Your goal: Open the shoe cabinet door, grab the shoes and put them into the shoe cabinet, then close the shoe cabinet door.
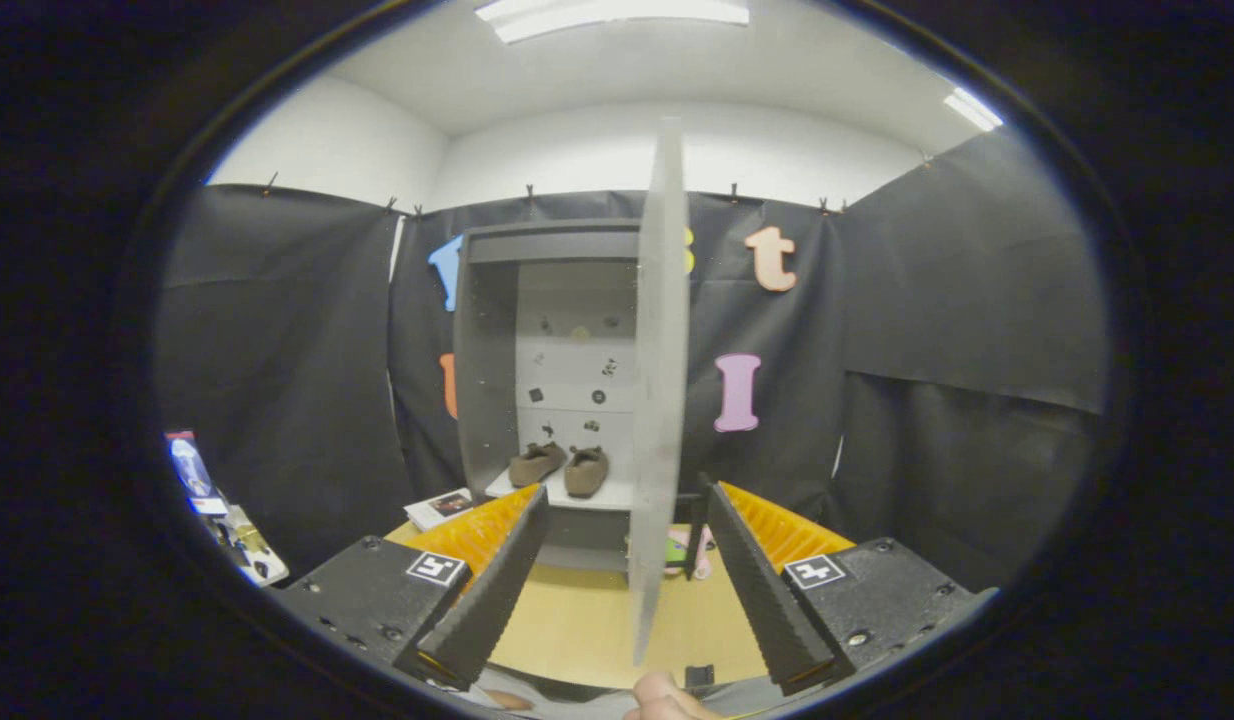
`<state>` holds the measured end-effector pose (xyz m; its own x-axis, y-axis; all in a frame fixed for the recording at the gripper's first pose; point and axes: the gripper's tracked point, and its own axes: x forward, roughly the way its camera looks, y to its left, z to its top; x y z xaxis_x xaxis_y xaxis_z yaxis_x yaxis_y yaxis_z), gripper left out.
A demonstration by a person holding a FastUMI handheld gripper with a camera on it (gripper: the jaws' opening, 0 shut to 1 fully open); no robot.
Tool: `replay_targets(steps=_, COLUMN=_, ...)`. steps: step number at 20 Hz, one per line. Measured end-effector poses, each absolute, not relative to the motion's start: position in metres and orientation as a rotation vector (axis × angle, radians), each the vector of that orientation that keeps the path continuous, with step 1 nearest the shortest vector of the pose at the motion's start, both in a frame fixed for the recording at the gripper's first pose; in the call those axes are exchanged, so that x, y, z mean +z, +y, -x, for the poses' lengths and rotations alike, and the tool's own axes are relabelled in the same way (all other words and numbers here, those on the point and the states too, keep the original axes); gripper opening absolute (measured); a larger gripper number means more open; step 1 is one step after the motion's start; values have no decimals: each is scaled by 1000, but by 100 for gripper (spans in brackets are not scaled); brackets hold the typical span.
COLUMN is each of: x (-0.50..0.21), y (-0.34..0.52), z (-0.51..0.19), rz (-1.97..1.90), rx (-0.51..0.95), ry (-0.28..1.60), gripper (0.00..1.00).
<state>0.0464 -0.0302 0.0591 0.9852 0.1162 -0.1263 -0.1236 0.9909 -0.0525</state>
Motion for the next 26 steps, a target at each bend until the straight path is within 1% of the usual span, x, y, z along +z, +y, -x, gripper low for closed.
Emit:
replay_targets(steps=3, x=57, y=-91, z=-36, rz=49, rx=98, ry=120, gripper=100)
replay_targets(steps=7, x=52, y=-164, z=-43, rz=49, rx=-4, ry=100, gripper=100)
replay_targets(steps=10, x=50, y=-205, z=-64, rz=36, rx=-45, ry=92, gripper=100)
replay_targets(steps=13, x=60, y=-246, z=-93, rz=43, rx=-105, ry=33, gripper=100)
replay_targets(steps=16, x=59, y=-277, z=-123, rz=89, rx=-125, ry=5, gripper=100)
replay_targets(steps=19, x=50, y=-281, z=-152, rz=76, rx=-92, ry=10, gripper=100)
replay_targets(steps=22, x=40, y=-255, z=-170, rz=61, rx=3, ry=6, gripper=99)
replay_targets(steps=26, x=19, y=-222, z=-197, rz=84, rx=44, ry=48, gripper=99)
